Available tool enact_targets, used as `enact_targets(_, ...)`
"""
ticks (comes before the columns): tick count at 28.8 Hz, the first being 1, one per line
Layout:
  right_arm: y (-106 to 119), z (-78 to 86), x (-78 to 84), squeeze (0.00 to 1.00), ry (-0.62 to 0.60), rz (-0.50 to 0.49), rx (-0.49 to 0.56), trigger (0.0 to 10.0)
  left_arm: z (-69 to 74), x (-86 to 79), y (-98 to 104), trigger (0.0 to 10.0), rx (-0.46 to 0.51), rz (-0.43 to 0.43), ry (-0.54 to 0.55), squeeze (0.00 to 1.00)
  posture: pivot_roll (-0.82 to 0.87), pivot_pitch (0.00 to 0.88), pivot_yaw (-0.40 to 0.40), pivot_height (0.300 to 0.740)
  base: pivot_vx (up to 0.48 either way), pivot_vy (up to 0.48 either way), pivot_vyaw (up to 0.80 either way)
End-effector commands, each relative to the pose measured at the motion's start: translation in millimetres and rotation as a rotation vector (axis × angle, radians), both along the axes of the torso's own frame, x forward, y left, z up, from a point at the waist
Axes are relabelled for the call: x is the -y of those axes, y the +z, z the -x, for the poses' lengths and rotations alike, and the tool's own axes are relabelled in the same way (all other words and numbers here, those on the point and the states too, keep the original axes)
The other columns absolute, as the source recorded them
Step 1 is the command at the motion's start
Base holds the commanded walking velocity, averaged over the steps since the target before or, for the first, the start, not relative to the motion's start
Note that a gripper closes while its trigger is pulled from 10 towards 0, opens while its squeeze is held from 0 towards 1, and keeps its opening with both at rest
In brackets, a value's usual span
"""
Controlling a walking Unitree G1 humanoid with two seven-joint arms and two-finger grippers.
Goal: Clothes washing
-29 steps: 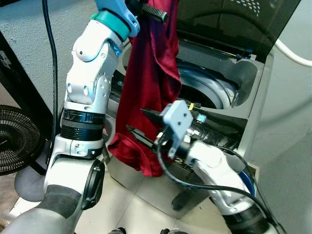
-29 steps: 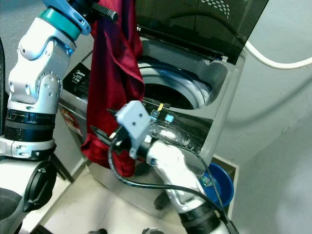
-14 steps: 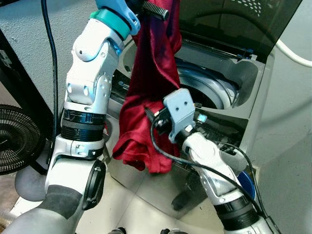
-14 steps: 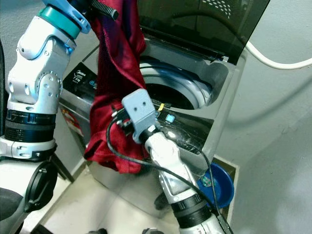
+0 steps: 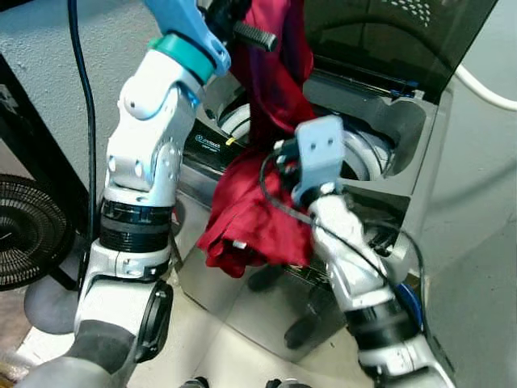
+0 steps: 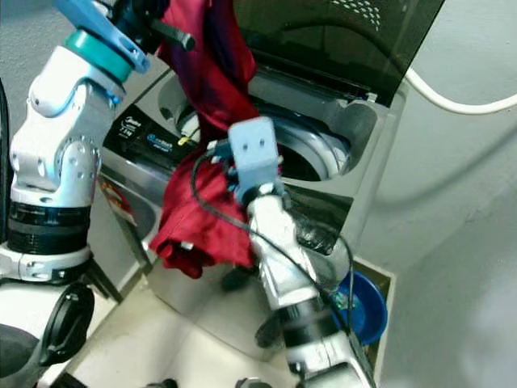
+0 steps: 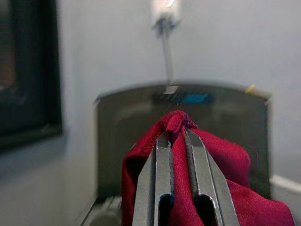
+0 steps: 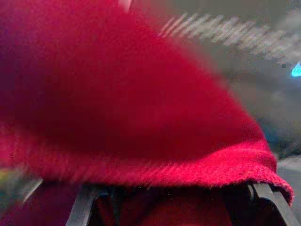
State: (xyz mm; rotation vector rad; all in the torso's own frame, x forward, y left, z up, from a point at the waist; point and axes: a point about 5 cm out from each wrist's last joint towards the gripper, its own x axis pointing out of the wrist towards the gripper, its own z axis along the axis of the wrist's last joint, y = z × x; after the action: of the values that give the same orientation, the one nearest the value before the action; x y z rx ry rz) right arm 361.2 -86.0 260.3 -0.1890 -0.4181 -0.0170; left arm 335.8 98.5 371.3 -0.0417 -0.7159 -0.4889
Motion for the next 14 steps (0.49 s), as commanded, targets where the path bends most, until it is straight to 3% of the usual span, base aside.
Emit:
enact_targets(1, 0.9, -5.7, 7.1, 0.00, -0.059, 0.008, 0.017, 10.0, -7.7, -8.4, -7.9, 10.0, -0.045, -0.002, 0.081, 0.00, 0.00, 0.080, 0.017, 0.740, 0.000, 0.000, 0.00)
enact_targets(6, 21.1, -17.0, 13.3, 0.00, -0.108, 0.034, 0.078, 10.0, -21.2, -30.2, -23.3, 10.0, -0.117, 0.028, 0.224, 0.00, -0.01, 0.084, 0.009, 0.740, 0.000, 0.000, 0.00)
enact_targets(7, 29.3, -21.6, 12.5, 0.00, -0.104, 0.060, 0.094, 10.0, -27.8, -43.7, -27.1, 10.0, -0.142, 0.048, 0.315, 0.00, 0.00, 0.087, 0.002, 0.740, 0.000, 0.000, 0.00)
enact_targets(8, 29.3, -21.6, 12.5, 0.00, -0.104, 0.060, 0.094, 10.0, -27.8, -43.7, -27.1, 10.0, -0.142, 0.048, 0.315, 0.00, 0.00, 0.087, 0.002, 0.740, 0.000, 0.000, 0.00)
enact_targets(9, 33.5, -24.1, 9.8, 0.00, -0.085, 0.070, 0.097, 10.0, -33.8, -56.1, -28.7, 10.0, -0.173, 0.072, 0.390, 0.00, 0.00, 0.090, 0.000, 0.740, 0.000, 0.000, 0.00)
enact_targets(10, 33.8, -24.3, 4.0, 0.00, -0.058, 0.121, 0.101, 10.0, -41.8, -70.4, -30.9, 10.0, -0.216, 0.091, 0.490, 0.00, 0.00, 0.091, -0.002, 0.740, 0.000, 0.000, 0.00)
enact_targets(11, 33.8, -24.3, 4.0, 0.00, -0.058, 0.121, 0.101, 10.0, -41.8, -70.4, -30.9, 10.0, -0.216, 0.091, 0.490, 0.00, 0.00, 0.091, -0.002, 0.740, 0.000, 0.000, 0.00)
enact_targets(13, 25.6, -23.0, -2.9, 0.00, -0.025, 0.155, 0.080, 10.0, -55.3, -93.1, -41.5, 10.0, -0.355, 0.104, 0.644, 0.00, -0.01, 0.097, -0.002, 0.740, 0.000, 0.000, 0.00)
enact_targets(14, 25.6, -23.0, -2.9, 0.00, -0.025, 0.155, 0.080, 10.0, -55.3, -93.1, -41.5, 10.0, -0.355, 0.104, 0.644, 0.00, -0.01, 0.097, -0.002, 0.740, 0.000, 0.000, 0.00)
